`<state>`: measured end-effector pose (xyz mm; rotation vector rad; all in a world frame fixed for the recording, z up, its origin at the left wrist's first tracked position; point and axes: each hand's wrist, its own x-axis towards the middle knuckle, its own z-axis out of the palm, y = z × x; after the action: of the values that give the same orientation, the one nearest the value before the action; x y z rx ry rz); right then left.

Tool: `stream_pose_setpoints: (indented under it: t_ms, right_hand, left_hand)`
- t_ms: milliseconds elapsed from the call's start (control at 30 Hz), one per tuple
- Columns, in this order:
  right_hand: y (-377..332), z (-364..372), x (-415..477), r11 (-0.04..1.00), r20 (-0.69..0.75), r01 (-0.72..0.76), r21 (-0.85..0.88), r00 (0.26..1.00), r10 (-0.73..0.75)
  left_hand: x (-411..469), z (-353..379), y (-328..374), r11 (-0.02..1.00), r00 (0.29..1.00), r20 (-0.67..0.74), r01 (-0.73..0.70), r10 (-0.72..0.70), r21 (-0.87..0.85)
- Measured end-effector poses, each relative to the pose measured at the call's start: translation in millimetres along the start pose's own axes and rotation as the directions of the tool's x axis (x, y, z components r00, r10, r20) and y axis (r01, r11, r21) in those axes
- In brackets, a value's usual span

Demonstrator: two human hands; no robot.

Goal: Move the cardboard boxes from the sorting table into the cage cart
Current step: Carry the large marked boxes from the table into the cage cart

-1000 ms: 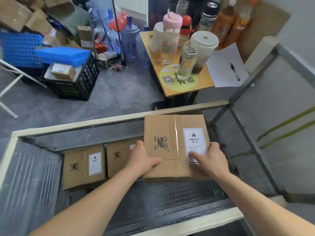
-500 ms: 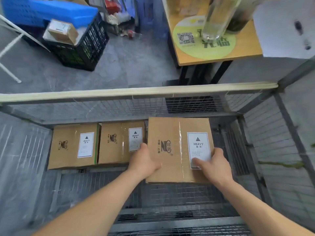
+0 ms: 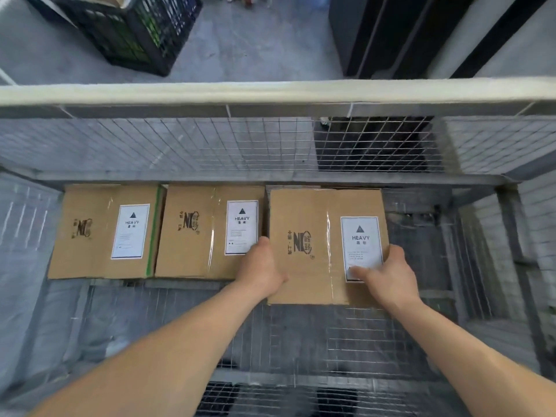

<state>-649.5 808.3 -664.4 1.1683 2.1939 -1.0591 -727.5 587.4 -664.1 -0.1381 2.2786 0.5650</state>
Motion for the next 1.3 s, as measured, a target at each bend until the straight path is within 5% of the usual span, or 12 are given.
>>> stream_pose_setpoints:
  t_ms: [700, 1067, 1300]
  right_hand:
    - [4.5, 26.3, 63.1, 0.998, 0.155, -0.052, -0.021, 0.986, 0.055]
    - [-34.5, -23.8, -22.8, 0.985, 0.001, 0.065, -0.159, 0.998, -0.066]
    - [-73.2, -90.7, -140.5, 0.908, -0.071, 0.224, -0.354, 0.962, -0.265]
  left_hand:
    - [42.3, 21.4, 9.6, 0.990, 0.999, 0.005, -0.053, 0.053, 0.131]
    - [-42.4, -34.2, 41.9, 0.950, 0.971, 0.037, -0.238, 0.236, 0.202]
    - [-142.1, -106.6, 74.4, 0.890, 0.921, -0.003, -0.376, 0.390, 0.258]
